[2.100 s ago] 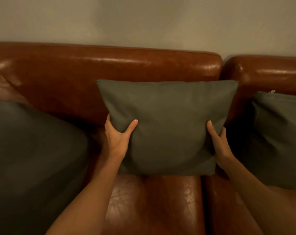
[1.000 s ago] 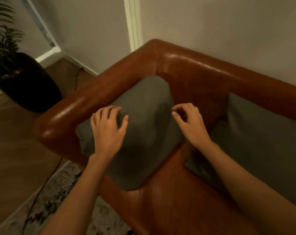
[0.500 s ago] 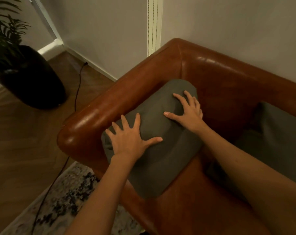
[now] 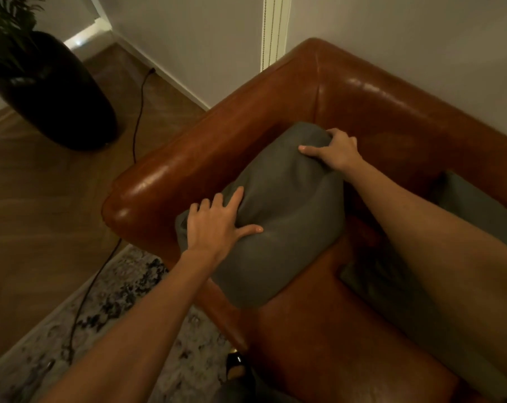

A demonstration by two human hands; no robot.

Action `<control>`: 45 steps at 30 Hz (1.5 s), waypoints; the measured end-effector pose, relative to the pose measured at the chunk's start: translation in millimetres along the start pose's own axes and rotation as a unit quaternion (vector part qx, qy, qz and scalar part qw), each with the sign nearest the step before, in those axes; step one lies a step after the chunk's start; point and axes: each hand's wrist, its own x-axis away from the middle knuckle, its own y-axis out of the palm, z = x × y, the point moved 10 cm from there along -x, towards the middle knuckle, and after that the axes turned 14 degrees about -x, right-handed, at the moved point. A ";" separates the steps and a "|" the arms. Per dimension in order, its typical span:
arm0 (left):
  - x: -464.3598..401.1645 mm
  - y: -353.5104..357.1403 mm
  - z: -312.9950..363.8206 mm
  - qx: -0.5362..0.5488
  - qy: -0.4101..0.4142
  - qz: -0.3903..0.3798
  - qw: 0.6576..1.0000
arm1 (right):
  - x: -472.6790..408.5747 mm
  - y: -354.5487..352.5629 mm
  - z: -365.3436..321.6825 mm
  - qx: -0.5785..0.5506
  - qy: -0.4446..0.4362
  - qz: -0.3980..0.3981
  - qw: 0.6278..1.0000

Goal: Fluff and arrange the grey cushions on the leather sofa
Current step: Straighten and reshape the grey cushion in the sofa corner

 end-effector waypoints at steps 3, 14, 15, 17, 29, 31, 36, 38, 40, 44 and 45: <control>9.4 -13.9 -2.2 -0.008 0.005 0.051 0.999 | -11.2 -12.4 -4.9 -0.026 -0.016 -0.012 0.999; 30.1 42.9 -43.8 0.026 -0.053 -0.124 0.991 | 3.5 29.8 23.8 -0.155 0.080 -0.145 0.974; 29.4 42.5 -43.3 0.046 -0.057 -0.145 0.987 | 1.0 31.1 20.5 -0.141 0.071 -0.155 0.975; 25.1 37.7 -40.8 0.099 -0.080 -0.179 0.976 | -2.3 33.0 15.0 -0.121 0.059 -0.178 0.975; -51.9 3.6 40.8 0.126 0.013 -0.111 0.986 | -17.2 45.8 5.3 -0.131 -0.001 -0.150 0.980; -49.4 4.0 41.8 0.120 0.010 -0.104 0.987 | -22.5 40.3 -7.4 -0.074 -0.051 -0.145 0.985; -43.4 0.9 40.5 0.112 0.015 -0.089 0.990 | -31.1 16.7 -54.6 0.144 -0.177 -0.183 0.956; -38.3 0.7 41.9 0.097 0.015 -0.072 0.993 | -41.9 6.8 -66.9 0.183 -0.188 -0.202 0.943; -37.6 -0.3 43.1 0.088 0.012 -0.059 0.994 | -51.7 7.1 -68.9 0.202 -0.181 -0.217 0.938; -45.2 1.8 39.5 0.099 0.005 -0.067 0.993 | -52.2 16.0 -57.0 0.074 -0.161 -0.159 0.971; -46.0 2.6 38.9 0.099 0.005 -0.070 0.993 | -50.2 17.1 -44.9 -0.016 -0.130 -0.145 0.981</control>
